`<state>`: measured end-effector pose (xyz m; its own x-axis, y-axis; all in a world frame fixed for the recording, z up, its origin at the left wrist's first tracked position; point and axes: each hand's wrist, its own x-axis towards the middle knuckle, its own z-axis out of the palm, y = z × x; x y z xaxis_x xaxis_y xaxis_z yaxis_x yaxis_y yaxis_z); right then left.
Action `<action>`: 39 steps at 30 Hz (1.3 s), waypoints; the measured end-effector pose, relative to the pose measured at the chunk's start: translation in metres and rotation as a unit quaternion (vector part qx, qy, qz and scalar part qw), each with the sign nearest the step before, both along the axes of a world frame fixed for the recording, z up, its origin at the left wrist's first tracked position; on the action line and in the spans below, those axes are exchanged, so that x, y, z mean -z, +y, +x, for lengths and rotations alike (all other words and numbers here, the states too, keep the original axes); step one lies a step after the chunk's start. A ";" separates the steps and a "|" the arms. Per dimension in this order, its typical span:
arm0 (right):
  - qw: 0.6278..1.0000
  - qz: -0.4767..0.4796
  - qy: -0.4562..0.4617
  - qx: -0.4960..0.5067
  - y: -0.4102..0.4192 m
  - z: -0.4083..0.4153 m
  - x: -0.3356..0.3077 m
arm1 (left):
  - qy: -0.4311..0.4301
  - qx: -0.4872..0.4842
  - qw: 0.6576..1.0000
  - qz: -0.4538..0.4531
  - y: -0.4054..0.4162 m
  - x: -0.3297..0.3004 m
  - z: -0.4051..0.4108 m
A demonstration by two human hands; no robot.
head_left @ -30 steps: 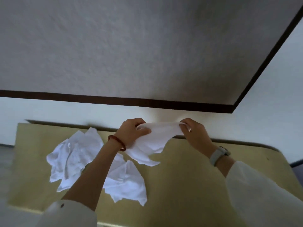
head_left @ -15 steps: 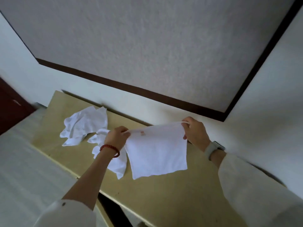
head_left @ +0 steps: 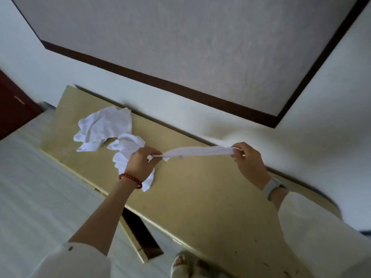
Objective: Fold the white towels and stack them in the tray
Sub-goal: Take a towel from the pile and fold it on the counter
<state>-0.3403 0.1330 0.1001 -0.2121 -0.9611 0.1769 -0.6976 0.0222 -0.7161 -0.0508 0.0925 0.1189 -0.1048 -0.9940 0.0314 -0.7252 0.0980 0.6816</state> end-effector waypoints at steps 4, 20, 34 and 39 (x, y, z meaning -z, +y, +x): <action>0.986 0.148 0.058 -0.039 0.056 -0.011 0.069 | -0.032 0.061 0.992 0.108 0.043 0.075 0.004; 0.971 0.219 -0.046 0.081 0.046 -0.015 0.149 | 0.093 -0.067 0.969 0.217 0.031 0.169 -0.040; 0.977 0.160 -0.031 0.136 0.005 -0.015 0.193 | 0.057 -0.158 0.970 0.176 -0.007 0.207 -0.054; 0.979 0.150 -0.021 0.139 0.003 -0.015 0.197 | 0.024 -0.156 0.971 0.181 -0.014 0.211 -0.052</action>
<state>-0.3552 0.1364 -0.0970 -0.4734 -0.8727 -0.1197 -0.6051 0.4209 -0.6757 -0.1025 0.0783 -0.0922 0.1970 -0.9234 -0.3293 -0.6474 -0.3748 0.6636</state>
